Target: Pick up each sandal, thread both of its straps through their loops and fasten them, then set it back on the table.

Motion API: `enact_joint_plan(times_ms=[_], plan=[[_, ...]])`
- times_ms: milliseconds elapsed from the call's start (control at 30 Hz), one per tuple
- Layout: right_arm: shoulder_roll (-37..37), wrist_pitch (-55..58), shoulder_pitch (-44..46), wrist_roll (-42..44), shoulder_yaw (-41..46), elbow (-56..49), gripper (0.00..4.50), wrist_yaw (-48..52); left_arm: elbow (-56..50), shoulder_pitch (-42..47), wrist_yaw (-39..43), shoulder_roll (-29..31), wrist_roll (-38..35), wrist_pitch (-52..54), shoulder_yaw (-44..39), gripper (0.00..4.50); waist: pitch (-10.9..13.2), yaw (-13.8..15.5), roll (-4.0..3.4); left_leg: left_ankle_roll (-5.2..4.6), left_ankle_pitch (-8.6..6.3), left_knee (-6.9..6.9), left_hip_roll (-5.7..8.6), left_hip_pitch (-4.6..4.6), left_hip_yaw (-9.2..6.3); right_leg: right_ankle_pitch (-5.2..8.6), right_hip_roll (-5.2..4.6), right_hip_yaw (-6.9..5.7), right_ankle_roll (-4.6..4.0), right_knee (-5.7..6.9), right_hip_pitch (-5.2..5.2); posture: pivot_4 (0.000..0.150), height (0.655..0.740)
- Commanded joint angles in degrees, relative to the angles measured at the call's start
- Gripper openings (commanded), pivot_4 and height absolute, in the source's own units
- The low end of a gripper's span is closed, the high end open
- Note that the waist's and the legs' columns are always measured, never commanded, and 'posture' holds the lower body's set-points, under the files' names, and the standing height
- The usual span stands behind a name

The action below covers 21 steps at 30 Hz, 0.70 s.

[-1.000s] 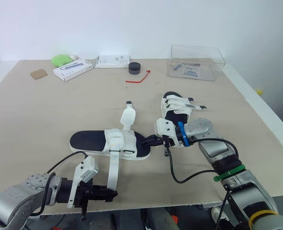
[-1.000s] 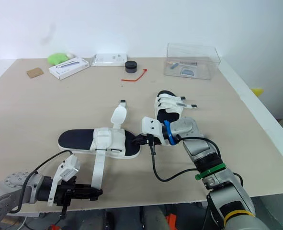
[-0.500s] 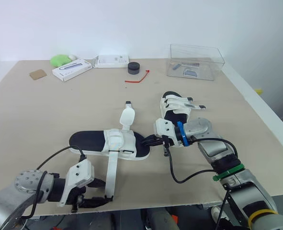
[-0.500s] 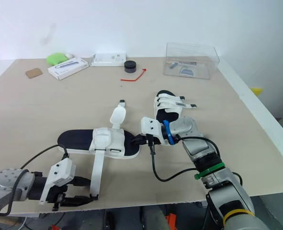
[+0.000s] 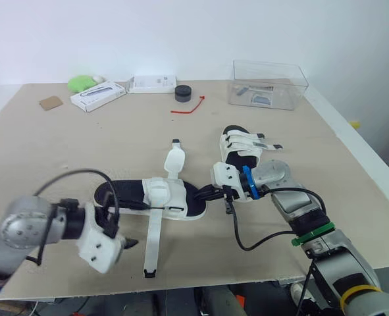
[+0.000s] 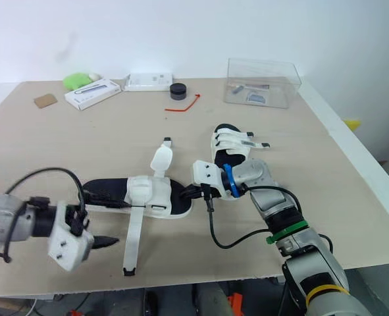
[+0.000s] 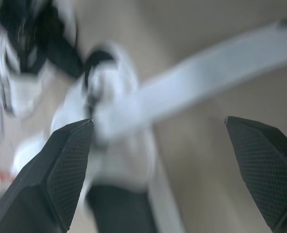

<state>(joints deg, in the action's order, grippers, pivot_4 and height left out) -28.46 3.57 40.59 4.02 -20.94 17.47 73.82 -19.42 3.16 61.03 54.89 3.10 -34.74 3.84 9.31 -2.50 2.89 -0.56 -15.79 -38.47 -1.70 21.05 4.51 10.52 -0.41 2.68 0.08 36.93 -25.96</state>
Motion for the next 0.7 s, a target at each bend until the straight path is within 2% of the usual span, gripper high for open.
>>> enact_joint_plan(times_ms=[33, 267, 333, 367, 533, 567, 600, 633, 700], plan=[[-1.09, 0.67, -0.5, -2.46, -0.86, 1.78, 0.0, -0.11, 1.28, 3.28, -2.22, -2.13, 2.25, -4.44, 2.94, 4.46, 0.0, 0.01, 0.0, -0.01, 0.0, -0.01, 0.0, 0.0, 0.0, 0.01, 0.03, -0.01, 0.05, 0.0, 0.0, 0.15, 0.74], [-1.12, 1.05, -0.45, -2.39, -0.84, 1.45, 0.0, -0.51, 3.93, 7.18, -2.08, -4.33, 3.24, -5.86, 9.06, 4.46, 0.0, 0.01, 0.0, -0.11, 0.07, -0.05, 0.02, -0.02, 0.07, 0.02, 0.12, -0.01, 0.34, 0.0, 0.02, 0.15, 0.74], [-1.39, 1.18, -0.65, -2.36, -0.7, 1.21, 0.0, -0.53, 3.57, 7.66, -1.68, -4.22, 2.01, -5.16, 9.79, 3.95, 0.0, 0.01, 0.0, -0.11, 0.06, -0.05, 0.02, -0.02, 0.07, 0.01, 0.11, -0.01, 0.35, 0.0, 0.02, 0.15, 0.74], [-1.51, 1.27, -0.77, -2.35, -0.65, 1.05, 0.0, -0.55, 3.35, 7.79, -1.54, -4.13, 1.6, -4.79, 10.07, 3.85, 0.0, 0.01, 0.0, -0.11, 0.07, -0.05, 0.02, -0.02, 0.07, 0.02, 0.11, -0.01, 0.35, 0.0, 0.02, 0.15, 0.74], [-2.06, 1.58, -1.5, -2.35, -0.57, 0.25, 0.0, -0.64, 0.74, 7.36, -0.77, -4.03, -3.64, 1.7, 10.2, 1.58, 0.0, 0.0, 0.0, -0.11, 0.07, -0.05, 0.01, -0.01, 0.04, 0.02, 0.12, -0.01, 0.35, 0.0, 0.02, 0.15, 0.74], [-2.13, 1.64, -1.57, -2.35, -0.56, 0.15, 0.0, -0.68, -0.95, 7.29, -1.07, -4.5, -7.04, 6.83, 9.62, 1.17, 0.0, 0.01, 0.0, -0.11, 0.07, -0.05, 0.02, -0.01, 0.04, 0.02, 0.13, -0.02, 0.35, 0.0, 0.02, 0.15, 0.74], [-2.19, 1.64, -1.57, -2.37, -0.55, 0.15, 0.0, -0.69, -2.89, 7.39, -1.82, -4.94, -11.78, 13.85, 8.86, 1.06, 0.0, 0.0, 0.0, -0.11, 0.07, -0.05, 0.02, -0.01, 0.04, 0.02, 0.13, -0.02, 0.35, 0.0, 0.02, 0.15, 0.74], [-2.24, 1.61, -1.54, -2.39, -0.55, 0.21, 0.0, -0.69, -4.55, 7.54, -2.72, -5.18, -16.5, 20.5, 8.13, 0.32, 0.0, 0.0, 0.0, -0.11, 0.07, -0.05, 0.03, 0.0, 0.04, 0.03, 0.14, -0.02, 0.38, 0.0, 0.02, 0.15, 0.74], [-2.27, 1.54, -1.42, -2.47, -0.6, 0.38, 0.0, -0.72, -6.84, 7.85, -4.3, -5.19, -25.08, 32.07, 6.53, 0.06, 0.0, 0.0, 0.01, -0.11, 0.07, -0.1, 0.05, 0.03, 0.02, 0.04, 0.16, -0.05, 0.52, 0.01, 0.03, 0.15, 0.74]])
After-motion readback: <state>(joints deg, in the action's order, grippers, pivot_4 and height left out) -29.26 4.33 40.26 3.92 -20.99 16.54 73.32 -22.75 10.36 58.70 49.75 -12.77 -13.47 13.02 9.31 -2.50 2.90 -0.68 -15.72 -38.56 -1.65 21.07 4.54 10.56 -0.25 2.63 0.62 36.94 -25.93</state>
